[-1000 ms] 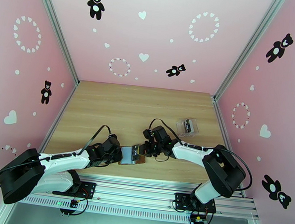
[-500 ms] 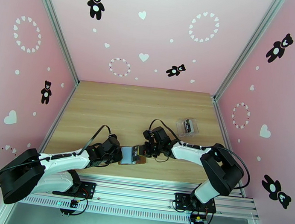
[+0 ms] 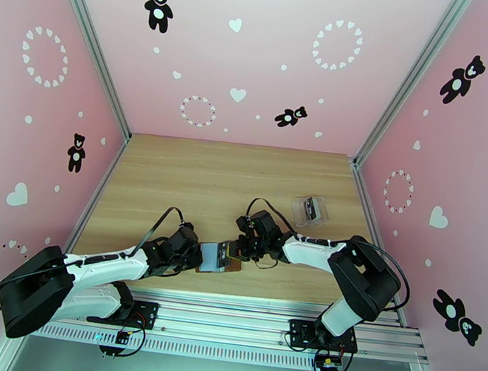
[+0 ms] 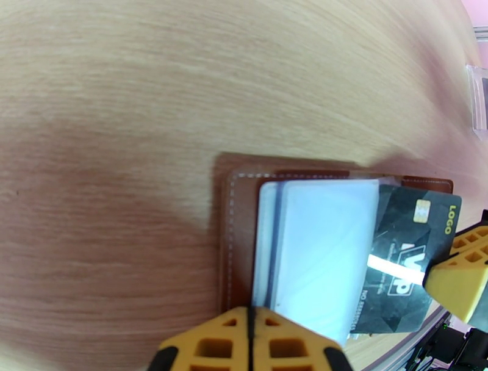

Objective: Put the credit cards into the card holder

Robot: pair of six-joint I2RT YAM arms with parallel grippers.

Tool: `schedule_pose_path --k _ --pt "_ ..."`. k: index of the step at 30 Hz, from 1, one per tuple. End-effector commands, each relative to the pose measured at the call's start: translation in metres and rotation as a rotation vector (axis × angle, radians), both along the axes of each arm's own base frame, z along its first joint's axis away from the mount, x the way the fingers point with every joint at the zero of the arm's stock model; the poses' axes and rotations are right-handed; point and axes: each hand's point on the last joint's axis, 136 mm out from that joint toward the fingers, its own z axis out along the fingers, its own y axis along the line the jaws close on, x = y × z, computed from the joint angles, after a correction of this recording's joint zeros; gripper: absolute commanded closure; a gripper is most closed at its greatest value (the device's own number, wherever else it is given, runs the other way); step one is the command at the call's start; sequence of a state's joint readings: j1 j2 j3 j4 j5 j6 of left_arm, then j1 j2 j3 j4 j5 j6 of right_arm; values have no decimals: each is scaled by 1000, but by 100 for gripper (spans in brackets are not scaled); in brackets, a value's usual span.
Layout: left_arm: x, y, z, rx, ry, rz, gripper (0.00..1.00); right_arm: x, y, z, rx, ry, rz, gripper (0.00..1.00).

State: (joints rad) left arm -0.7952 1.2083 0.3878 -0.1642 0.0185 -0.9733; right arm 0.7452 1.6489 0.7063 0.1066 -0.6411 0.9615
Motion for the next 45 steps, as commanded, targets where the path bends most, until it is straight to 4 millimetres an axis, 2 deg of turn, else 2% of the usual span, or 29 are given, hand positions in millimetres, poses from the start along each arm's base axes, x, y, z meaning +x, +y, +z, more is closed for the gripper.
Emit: schedule_pose_path --k 1,21,45 --pt "-12 16 -18 68 50 9 94 -6 0 -8 -1 31 -1 100" --pt "-13 16 -20 71 54 5 94 -7 5 1 57 45 -13 100" --pt "-13 16 -22 76 56 4 94 -11 3 -9 44 66 2 100"
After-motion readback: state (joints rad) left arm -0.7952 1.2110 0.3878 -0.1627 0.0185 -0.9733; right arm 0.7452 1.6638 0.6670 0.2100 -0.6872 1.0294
